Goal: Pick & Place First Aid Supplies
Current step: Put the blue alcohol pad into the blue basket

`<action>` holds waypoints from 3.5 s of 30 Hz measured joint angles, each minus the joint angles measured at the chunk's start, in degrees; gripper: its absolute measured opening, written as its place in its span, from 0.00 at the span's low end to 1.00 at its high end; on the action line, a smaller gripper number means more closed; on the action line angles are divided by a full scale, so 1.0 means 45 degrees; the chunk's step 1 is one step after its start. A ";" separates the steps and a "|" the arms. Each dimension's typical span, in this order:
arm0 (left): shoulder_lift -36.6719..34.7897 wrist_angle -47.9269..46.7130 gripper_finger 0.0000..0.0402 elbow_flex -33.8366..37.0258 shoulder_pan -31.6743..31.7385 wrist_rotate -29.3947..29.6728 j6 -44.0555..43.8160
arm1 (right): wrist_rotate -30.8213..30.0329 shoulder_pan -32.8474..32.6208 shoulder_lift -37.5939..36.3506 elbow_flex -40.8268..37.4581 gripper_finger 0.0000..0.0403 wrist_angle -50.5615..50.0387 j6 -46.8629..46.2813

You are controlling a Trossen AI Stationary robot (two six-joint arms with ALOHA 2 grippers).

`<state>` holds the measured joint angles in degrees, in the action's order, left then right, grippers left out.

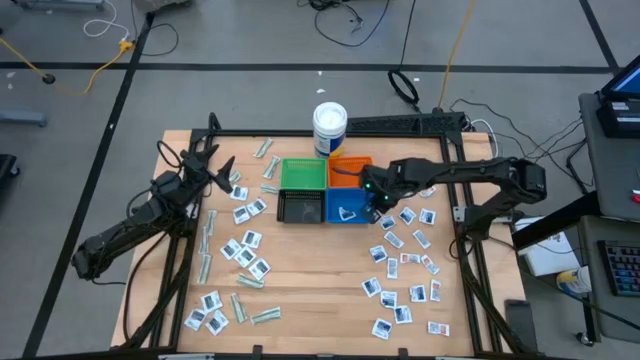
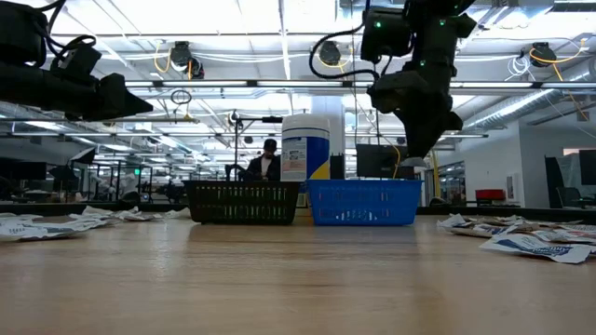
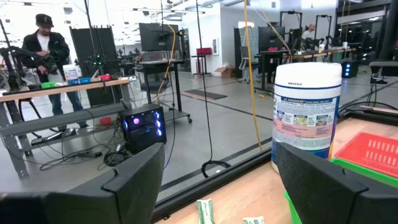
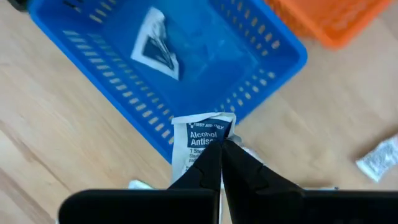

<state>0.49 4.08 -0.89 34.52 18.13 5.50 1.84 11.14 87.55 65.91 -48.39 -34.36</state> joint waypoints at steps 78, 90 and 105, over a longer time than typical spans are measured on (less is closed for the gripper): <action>0.0000 0.0000 0.77 0.0000 0.0003 0.0002 0.0000 | -0.0801 0.0640 0.0924 0.1205 0.40 -0.2401 -0.6811; 0.0000 0.0000 0.77 0.0004 0.0005 0.0004 0.0000 | -0.0731 0.1249 -0.2038 -0.1863 0.40 -0.3160 -0.6940; -0.0001 0.0000 0.77 0.0001 0.0002 0.0003 0.0000 | -0.0727 0.2039 -0.4632 -0.4450 0.40 -0.3734 -0.6795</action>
<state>0.49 4.08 -0.88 34.53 18.15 5.50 -1.44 20.31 66.70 45.88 -65.19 -64.94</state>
